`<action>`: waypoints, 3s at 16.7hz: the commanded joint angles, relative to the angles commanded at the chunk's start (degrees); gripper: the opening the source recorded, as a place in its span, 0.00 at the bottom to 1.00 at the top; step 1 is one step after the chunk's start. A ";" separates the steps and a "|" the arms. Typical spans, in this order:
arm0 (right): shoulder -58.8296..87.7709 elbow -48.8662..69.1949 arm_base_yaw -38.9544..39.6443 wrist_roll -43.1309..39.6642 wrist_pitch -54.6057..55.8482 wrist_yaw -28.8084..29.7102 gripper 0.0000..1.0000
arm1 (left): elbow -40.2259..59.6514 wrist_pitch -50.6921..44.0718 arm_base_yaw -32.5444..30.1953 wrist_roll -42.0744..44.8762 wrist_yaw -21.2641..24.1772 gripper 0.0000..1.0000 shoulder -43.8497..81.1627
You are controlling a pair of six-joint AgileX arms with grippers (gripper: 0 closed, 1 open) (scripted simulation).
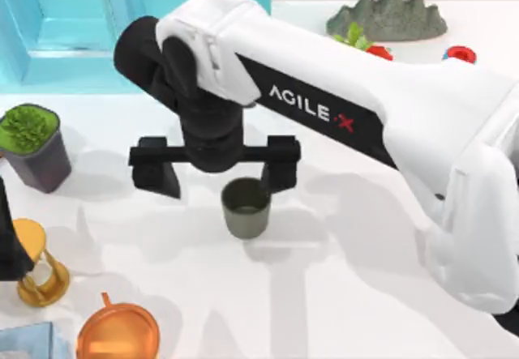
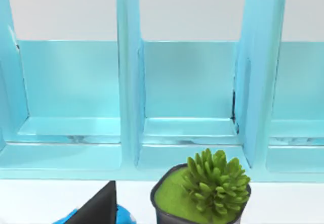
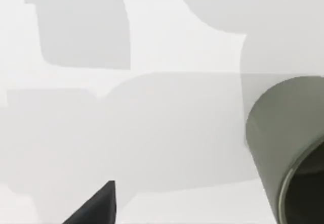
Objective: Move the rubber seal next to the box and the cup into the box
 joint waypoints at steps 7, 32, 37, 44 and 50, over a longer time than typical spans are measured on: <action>-0.51 -8.28 -0.11 -0.11 8.00 -0.01 1.00 | 0.00 0.00 0.00 0.00 0.00 1.00 0.00; -1.52 -9.09 -0.49 -0.43 7.72 -0.04 0.00 | 0.00 0.00 0.00 0.00 0.00 1.00 0.00; -13.73 -16.90 -5.19 -4.96 4.72 -0.47 0.00 | 0.00 0.00 0.00 0.00 0.00 1.00 0.00; -22.47 -23.39 -8.60 -9.00 1.70 -0.85 0.00 | 0.00 0.00 0.00 0.00 0.00 1.00 0.00; -25.36 -27.61 -14.29 -14.91 1.84 -1.36 0.00 | 0.00 0.00 0.00 0.00 0.00 1.00 0.00</action>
